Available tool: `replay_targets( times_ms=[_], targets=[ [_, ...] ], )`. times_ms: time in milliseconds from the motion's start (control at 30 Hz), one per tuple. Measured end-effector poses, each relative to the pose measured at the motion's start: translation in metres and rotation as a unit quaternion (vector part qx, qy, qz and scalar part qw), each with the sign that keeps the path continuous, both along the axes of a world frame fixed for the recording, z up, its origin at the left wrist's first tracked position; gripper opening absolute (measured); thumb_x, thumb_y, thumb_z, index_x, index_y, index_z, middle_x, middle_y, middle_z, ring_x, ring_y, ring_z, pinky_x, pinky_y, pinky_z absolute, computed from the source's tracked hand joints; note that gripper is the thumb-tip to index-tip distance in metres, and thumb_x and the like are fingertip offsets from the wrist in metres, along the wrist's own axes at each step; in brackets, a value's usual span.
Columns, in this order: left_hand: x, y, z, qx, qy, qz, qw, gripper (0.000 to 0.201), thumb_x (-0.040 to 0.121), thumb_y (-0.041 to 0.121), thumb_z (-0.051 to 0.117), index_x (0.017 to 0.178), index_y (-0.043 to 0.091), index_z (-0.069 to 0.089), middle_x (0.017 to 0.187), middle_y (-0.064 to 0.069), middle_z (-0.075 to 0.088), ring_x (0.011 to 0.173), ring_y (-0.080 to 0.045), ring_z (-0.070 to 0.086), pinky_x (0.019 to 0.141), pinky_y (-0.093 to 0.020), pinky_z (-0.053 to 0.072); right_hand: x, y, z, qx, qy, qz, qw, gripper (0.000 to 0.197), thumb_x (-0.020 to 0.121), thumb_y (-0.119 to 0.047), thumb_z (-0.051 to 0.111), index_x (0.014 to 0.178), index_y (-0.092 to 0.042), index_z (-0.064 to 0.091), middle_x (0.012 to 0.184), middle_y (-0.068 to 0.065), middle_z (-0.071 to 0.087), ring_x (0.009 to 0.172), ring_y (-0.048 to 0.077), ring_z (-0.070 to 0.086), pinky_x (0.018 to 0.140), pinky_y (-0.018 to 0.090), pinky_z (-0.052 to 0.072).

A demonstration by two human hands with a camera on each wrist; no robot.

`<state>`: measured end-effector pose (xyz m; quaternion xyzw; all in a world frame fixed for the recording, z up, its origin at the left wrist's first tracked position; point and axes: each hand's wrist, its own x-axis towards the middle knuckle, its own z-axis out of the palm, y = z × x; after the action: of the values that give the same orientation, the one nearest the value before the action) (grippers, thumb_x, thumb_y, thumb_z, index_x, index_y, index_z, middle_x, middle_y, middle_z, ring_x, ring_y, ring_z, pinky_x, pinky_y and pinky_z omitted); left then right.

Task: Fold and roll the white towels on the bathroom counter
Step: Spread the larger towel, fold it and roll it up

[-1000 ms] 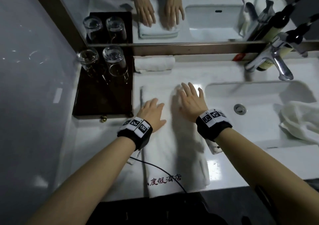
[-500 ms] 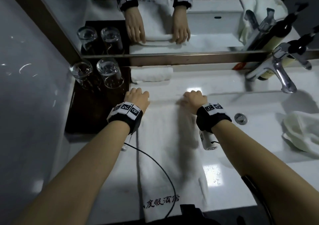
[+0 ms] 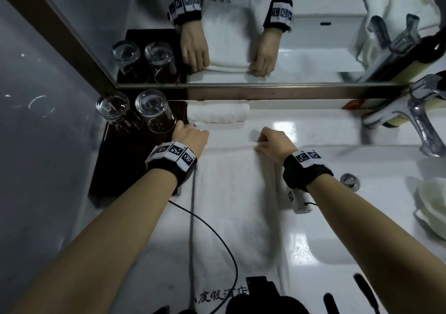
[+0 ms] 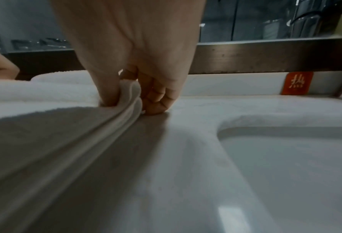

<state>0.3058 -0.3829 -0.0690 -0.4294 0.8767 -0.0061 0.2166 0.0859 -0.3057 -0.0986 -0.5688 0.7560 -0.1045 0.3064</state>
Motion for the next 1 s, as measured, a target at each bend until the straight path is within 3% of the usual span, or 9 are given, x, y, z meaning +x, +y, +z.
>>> replay_targets(
  times_ms=[100, 200, 300, 400, 500, 600, 667, 867, 1000],
  targets=[
    [-0.006, -0.004, 0.003, 0.012, 0.024, 0.021, 0.999, 0.023, 0.087, 0.007, 0.049, 0.107, 0.018, 0.052, 0.108, -0.003, 0.065, 0.107, -0.024, 0.051, 0.095, -0.037, 0.029, -0.001, -0.007, 0.001, -0.002, -0.011, 0.005, 1.0, 0.019, 0.086, -0.015, 0.062, 0.1, -0.01, 0.051, 0.105, 0.012, 0.061, 0.096, 0.029, 0.057, 0.074, 0.028, 0.039],
    [-0.002, -0.001, 0.003, 0.04, 0.042, 0.053, 0.997, 0.036, 0.087, 0.007, 0.051, 0.12, 0.02, 0.048, 0.118, -0.004, 0.06, 0.112, -0.024, 0.05, 0.097, -0.038, 0.028, -0.001, -0.003, 0.002, 0.004, 0.042, 0.045, 0.998, 0.042, 0.089, -0.018, 0.056, 0.129, -0.01, 0.045, 0.124, 0.014, 0.051, 0.116, 0.03, 0.047, 0.093, 0.037, 0.042],
    [0.003, 0.008, 0.005, 0.027, 0.064, 0.059, 0.996, 0.052, 0.086, 0.012, 0.054, 0.135, 0.02, 0.038, 0.136, -0.005, 0.045, 0.125, -0.025, 0.041, 0.103, -0.041, 0.027, 0.003, 0.009, 0.012, -0.04, 0.127, 0.097, 0.986, 0.055, 0.089, -0.023, 0.054, 0.14, -0.016, 0.036, 0.142, 0.011, 0.038, 0.133, 0.029, 0.031, 0.105, 0.043, 0.032],
    [-0.005, 0.028, 0.009, 0.022, 0.125, 0.047, 0.991, 0.059, 0.087, 0.016, 0.05, 0.142, 0.017, 0.029, 0.15, -0.007, 0.027, 0.136, -0.027, 0.027, 0.109, -0.042, 0.022, 0.029, 0.027, 0.022, -0.076, 0.146, 0.169, 0.972, 0.056, 0.093, -0.029, 0.047, 0.145, -0.021, 0.027, 0.154, 0.007, 0.022, 0.144, 0.028, 0.014, 0.115, 0.048, 0.016],
    [-0.02, 0.068, 0.001, 0.062, 0.141, 0.032, 0.988, 0.061, 0.09, 0.022, 0.049, 0.145, 0.014, 0.023, 0.154, -0.01, 0.018, 0.141, -0.027, 0.02, 0.114, -0.041, 0.018, 0.068, 0.055, 0.015, 0.001, 0.174, 0.209, 0.962, 0.065, 0.092, -0.036, 0.044, 0.147, -0.021, 0.013, 0.158, 0.008, 0.008, 0.145, 0.032, 0.004, 0.115, 0.056, 0.012],
    [-0.016, 0.113, -0.019, 0.15, 0.105, 0.03, 0.983, 0.093, 0.082, 0.038, 0.059, 0.148, 0.01, 0.0, 0.157, -0.014, -0.004, 0.145, -0.031, 0.0, 0.117, -0.042, 0.008, 0.08, 0.074, 0.001, 0.07, 0.217, 0.195, 0.954, 0.074, 0.089, -0.044, 0.043, 0.148, -0.022, 0.003, 0.158, 0.007, -0.004, 0.144, 0.037, -0.003, 0.11, 0.063, 0.016],
    [-0.002, 0.13, -0.029, 0.159, 0.085, 0.012, 0.983, 0.103, 0.076, 0.046, 0.06, 0.149, 0.015, -0.006, 0.156, -0.013, -0.016, 0.145, -0.032, -0.011, 0.117, -0.044, 0.002, 0.071, 0.078, -0.004, 0.092, 0.228, 0.174, 0.954, 0.077, 0.089, -0.048, 0.043, 0.148, -0.025, -0.002, 0.158, 0.004, -0.009, 0.144, 0.037, -0.007, 0.109, 0.066, 0.012],
    [0.039, 0.144, -0.031, 0.1, 0.067, 0.011, 0.993, 0.092, 0.082, 0.054, 0.047, 0.149, 0.016, -0.004, 0.156, -0.016, -0.017, 0.144, -0.029, -0.014, 0.118, -0.044, -0.002, 0.05, 0.091, -0.004, 0.118, 0.317, 0.117, 0.934, 0.079, 0.091, -0.06, 0.027, 0.149, -0.017, -0.004, 0.159, 0.011, -0.006, 0.145, 0.037, -0.007, 0.111, 0.063, 0.001],
    [0.045, 0.169, -0.03, 0.091, 0.096, 0.028, 0.991, 0.081, 0.089, 0.046, 0.04, 0.149, 0.011, -0.003, 0.156, -0.016, -0.016, 0.145, -0.028, -0.013, 0.117, -0.041, -0.006, 0.08, 0.124, 0.001, 0.045, 0.251, 0.139, 0.957, 0.08, 0.091, -0.058, 0.03, 0.149, -0.015, -0.004, 0.159, 0.009, -0.01, 0.145, 0.032, -0.012, 0.113, 0.058, -0.005]
  ],
)
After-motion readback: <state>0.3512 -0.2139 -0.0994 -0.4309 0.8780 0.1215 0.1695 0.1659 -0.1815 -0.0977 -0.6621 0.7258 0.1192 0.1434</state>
